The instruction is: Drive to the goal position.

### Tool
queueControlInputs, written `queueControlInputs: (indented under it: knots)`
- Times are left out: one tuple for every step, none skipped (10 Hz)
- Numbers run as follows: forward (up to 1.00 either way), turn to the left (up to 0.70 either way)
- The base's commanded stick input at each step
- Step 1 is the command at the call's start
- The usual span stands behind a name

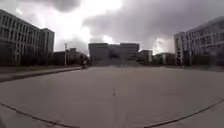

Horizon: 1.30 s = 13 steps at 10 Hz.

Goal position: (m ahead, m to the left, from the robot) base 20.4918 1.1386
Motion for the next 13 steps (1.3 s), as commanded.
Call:
queueControlInputs:
  knots:
    - [1.00, -0.07]
    - [1.00, -0.07]
    - [1.00, -0.07]
    - [1.00, -0.07]
    - [1.00, -0.06]
    - [1.00, -0.06]
    - [1.00, -0.07]
    - [1.00, -0.07]
    - [1.00, -0.01]
    - [1.00, 0.02]
    - [1.00, -0.03]
    - [1.00, -0.06]
    - [1.00, -0.06]
